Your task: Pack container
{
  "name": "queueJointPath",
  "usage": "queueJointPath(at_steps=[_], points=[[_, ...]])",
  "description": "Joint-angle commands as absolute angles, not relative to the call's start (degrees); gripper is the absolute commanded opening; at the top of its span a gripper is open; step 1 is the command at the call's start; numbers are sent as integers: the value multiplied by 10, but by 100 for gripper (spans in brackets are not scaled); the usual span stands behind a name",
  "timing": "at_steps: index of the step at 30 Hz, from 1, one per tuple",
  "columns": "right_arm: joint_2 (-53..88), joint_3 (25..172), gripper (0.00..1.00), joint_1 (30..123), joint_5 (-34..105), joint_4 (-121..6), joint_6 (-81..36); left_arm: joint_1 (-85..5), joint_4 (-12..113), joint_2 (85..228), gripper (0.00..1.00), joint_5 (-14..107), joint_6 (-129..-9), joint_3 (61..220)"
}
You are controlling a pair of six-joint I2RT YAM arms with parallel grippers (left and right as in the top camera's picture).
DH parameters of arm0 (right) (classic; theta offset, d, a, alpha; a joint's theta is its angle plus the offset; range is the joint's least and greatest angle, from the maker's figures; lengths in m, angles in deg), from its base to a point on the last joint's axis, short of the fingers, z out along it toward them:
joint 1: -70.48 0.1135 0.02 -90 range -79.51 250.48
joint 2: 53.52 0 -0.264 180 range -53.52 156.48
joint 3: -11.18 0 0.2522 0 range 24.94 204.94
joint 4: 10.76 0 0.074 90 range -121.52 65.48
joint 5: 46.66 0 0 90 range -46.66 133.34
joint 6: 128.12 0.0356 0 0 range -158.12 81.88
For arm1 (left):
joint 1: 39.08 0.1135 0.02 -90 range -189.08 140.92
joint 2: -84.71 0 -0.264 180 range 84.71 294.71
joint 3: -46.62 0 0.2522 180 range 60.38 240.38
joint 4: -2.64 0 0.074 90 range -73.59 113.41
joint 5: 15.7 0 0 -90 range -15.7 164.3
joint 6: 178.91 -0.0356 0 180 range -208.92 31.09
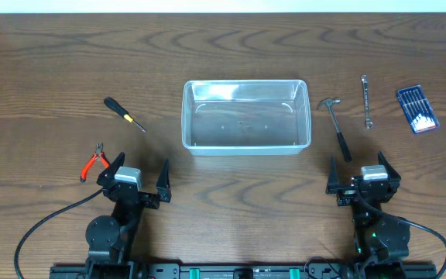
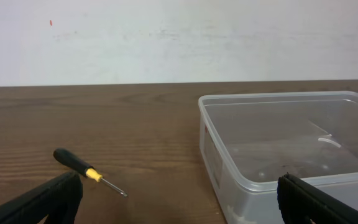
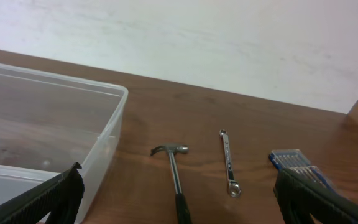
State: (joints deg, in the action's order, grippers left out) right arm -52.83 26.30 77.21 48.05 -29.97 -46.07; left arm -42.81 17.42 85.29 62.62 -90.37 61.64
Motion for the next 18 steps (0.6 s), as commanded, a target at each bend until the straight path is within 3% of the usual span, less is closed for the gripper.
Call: queueJointPath(at_steps=[1,18], points=[[-532,260,99,772,480,-301,-453,-424,193,849,98,608,-901,606],[-532,260,99,772,487,-295,-460,-424,193,849,98,608,-901,606]])
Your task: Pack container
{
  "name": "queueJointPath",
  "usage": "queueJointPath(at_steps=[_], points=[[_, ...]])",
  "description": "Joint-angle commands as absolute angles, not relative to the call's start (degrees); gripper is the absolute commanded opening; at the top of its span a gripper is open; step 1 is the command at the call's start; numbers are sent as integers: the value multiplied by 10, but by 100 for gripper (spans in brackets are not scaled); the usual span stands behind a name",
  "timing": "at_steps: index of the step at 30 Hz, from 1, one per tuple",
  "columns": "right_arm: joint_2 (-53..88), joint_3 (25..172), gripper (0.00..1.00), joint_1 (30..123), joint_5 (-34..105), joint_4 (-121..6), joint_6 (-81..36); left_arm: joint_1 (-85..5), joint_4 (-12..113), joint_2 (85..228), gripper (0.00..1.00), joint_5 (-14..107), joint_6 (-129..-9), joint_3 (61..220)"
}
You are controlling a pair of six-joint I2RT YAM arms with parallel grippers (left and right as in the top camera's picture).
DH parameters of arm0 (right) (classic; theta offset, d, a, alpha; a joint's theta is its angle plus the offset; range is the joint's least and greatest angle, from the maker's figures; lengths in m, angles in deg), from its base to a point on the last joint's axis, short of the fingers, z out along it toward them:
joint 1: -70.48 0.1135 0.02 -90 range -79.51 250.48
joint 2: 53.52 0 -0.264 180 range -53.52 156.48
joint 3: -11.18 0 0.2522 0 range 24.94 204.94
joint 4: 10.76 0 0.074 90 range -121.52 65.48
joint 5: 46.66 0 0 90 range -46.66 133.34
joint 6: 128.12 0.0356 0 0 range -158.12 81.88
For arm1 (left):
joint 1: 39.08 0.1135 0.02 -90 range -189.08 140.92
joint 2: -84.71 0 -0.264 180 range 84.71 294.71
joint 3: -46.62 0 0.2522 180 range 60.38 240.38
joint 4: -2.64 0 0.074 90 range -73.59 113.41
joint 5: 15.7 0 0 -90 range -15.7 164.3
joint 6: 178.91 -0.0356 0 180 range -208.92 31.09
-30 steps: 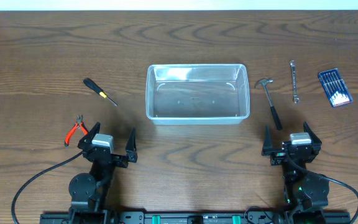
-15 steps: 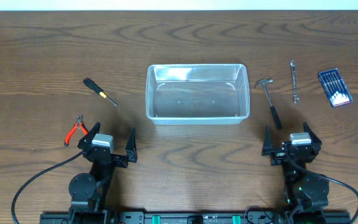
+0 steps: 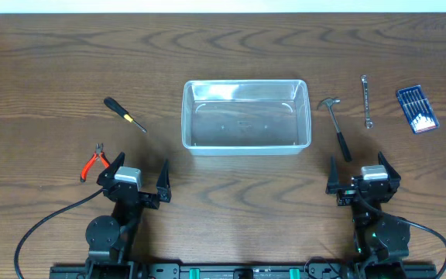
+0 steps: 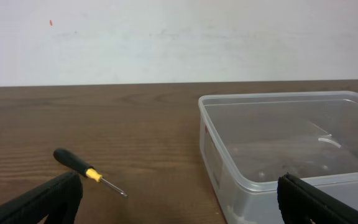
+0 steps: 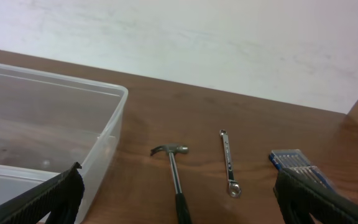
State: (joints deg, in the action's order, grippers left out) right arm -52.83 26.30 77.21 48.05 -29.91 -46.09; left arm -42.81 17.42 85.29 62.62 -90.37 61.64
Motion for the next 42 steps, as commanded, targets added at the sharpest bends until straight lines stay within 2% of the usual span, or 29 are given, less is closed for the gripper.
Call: queueJointPath(at_steps=[1,5,9,13,17,20,24,28,35,39,42], points=[[-532,260,99,772,502,-292,-461,-424,190,849,98,608,-901,606],[-526,260,99,772,504,-299,-419,-424,177,849,98,608,-907,606],[-501,260,99,772,505,-298,-295,-423,185,849,98,623,-906,606],[-481,261,99,772,475,-248,-151,-424,192,851,98,623,-831,607],[-458,288,99,768,478,-157,-151,-423,203,866,98,633,-811,637],[-415,364,99,754,477,-177,-206,-423,211,900,98,658,-811,689],[-305,520,99,742,476,-277,-315,-423,274,986,98,660,-811,792],[-148,707,99,730,479,-460,-400,-423,364,1094,98,660,-811,905],[157,997,99,685,469,-777,-404,-423,450,1226,98,659,-811,1039],[302,1102,99,678,462,-873,-408,-423,476,1257,98,659,-811,1066],[372,1135,99,679,430,-889,-420,-423,494,1261,98,659,-811,1067]])
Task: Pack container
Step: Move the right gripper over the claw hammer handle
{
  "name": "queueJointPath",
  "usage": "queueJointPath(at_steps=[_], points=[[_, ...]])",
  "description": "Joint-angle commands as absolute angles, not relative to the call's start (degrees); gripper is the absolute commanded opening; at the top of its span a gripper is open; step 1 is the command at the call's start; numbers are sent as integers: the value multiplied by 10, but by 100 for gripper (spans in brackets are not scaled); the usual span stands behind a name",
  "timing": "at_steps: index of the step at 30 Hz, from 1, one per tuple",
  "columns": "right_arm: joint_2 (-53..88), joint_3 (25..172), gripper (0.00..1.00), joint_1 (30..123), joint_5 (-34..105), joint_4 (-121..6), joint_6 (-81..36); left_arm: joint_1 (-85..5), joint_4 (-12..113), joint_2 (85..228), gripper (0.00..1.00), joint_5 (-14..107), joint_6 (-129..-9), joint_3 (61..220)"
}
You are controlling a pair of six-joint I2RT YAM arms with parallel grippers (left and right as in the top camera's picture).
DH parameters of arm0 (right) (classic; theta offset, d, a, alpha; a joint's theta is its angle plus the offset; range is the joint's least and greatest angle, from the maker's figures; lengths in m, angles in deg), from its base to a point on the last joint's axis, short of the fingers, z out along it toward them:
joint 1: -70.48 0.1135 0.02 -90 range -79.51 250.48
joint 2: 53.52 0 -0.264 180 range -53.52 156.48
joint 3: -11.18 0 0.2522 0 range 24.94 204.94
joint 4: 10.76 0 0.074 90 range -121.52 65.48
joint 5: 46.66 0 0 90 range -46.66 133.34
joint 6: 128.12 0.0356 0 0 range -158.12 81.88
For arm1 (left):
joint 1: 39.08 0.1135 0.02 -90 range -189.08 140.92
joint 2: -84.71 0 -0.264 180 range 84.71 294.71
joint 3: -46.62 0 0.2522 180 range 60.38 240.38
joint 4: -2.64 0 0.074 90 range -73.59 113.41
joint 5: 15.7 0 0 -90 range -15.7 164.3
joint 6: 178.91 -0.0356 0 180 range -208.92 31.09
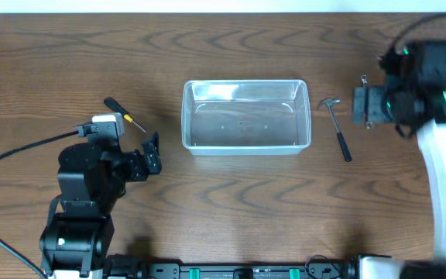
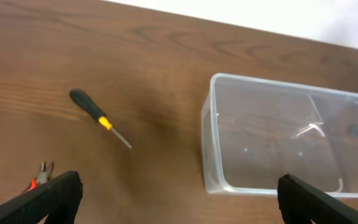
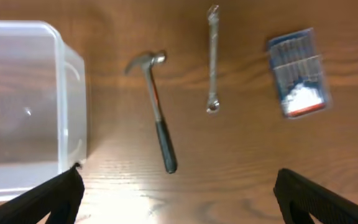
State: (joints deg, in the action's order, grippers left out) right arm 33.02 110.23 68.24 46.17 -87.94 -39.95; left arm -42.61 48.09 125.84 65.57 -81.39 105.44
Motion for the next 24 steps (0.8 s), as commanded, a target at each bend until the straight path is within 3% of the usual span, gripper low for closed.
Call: queueJointPath(at_steps=[1,8,16,24], points=[[392,1141,99,679,430,-888,-418,-423,502,1261,98,659,-811,1067],[481,1158,99,677,431,-886,-436,-423,555,1261,98,667,-816,1067],[513,1158,99,677,430,-839,-548,-424,563,1261,98,705,-815,1067],[537,1157,99,679,426,-850,-556,-423,563,1261,98,705,-815,1067]])
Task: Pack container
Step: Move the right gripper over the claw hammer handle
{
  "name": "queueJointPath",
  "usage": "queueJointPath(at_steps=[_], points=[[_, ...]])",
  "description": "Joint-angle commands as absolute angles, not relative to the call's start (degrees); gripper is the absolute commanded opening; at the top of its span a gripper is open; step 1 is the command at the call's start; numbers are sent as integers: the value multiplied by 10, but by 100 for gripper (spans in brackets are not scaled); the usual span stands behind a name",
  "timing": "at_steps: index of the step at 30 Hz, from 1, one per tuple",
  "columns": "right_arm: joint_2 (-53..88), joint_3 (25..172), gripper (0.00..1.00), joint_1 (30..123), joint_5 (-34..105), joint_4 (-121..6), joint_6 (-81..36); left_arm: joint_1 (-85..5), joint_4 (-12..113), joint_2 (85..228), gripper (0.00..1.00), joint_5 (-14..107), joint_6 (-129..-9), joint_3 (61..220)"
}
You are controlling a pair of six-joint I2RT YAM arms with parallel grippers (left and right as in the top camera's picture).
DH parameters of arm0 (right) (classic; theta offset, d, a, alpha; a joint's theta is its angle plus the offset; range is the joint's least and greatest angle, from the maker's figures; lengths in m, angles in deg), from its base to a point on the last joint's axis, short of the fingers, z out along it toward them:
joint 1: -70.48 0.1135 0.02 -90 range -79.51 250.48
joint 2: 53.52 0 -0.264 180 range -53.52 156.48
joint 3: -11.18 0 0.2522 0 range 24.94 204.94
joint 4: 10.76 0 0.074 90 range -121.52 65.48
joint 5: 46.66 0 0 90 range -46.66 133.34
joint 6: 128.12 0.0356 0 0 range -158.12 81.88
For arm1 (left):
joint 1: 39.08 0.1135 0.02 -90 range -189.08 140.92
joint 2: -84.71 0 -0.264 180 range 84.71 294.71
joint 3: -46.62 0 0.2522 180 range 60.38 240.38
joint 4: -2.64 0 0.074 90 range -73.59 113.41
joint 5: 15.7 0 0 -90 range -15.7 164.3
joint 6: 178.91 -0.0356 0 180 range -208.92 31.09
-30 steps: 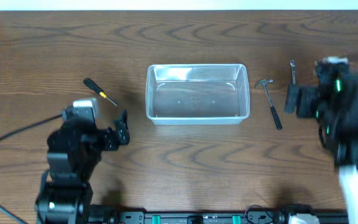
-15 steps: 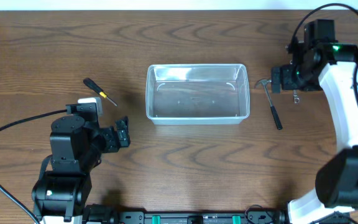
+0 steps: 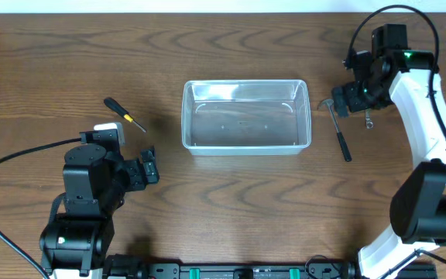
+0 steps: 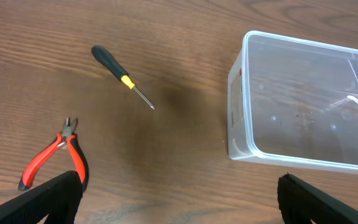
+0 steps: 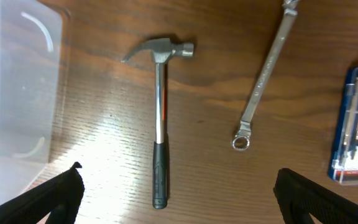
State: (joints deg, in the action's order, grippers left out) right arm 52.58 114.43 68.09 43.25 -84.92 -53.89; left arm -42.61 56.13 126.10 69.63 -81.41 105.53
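Note:
The clear plastic container (image 3: 246, 149) stands empty mid-table; the left wrist view shows its wall (image 4: 236, 118). Left of it lie a black-and-yellow screwdriver (image 3: 124, 114) (image 4: 122, 76) and red pliers (image 4: 51, 155), which my left arm covers in the overhead view. My left gripper (image 3: 122, 174) (image 4: 179, 199) hangs open above bare wood between pliers and container. Right of the container lie a hammer (image 3: 339, 132) (image 5: 159, 124), a wrench (image 5: 266, 74) and a blue screwdriver set (image 5: 356, 124). My right gripper (image 3: 353, 105) (image 5: 176, 193) hovers open above the hammer's handle.
The wooden table (image 3: 238, 209) runs wide around the container. The left arm's cable (image 3: 22, 159) loops over the near left. My right arm's white link (image 3: 420, 108) crosses the far right, hiding the blue set from overhead.
My left gripper has shifted nearer the table's front, bringing the pliers into its view. My right gripper has moved left and closer to the table, now over the hammer and wrench.
Both arms sat folded at the front edge with grippers open, unchanged over the first two moments. Then both were raised, left by the screwdriver, right high over the far-right tools. Now they hover open over the pliers side and the hammer.

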Motion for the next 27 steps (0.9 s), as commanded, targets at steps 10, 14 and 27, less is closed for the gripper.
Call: queueJointPath(at_steps=[10,14,27], points=[[607,1157,99,699,422,-850,-552,-423,563,1261,98,705,-815,1067],[629,1157,99,700,406,-831,-546,-424,563,1261,98,705,-815,1067],[683,1157,99,701,397,-789,-552,-424,563,1261,98,705,-815,1067]])
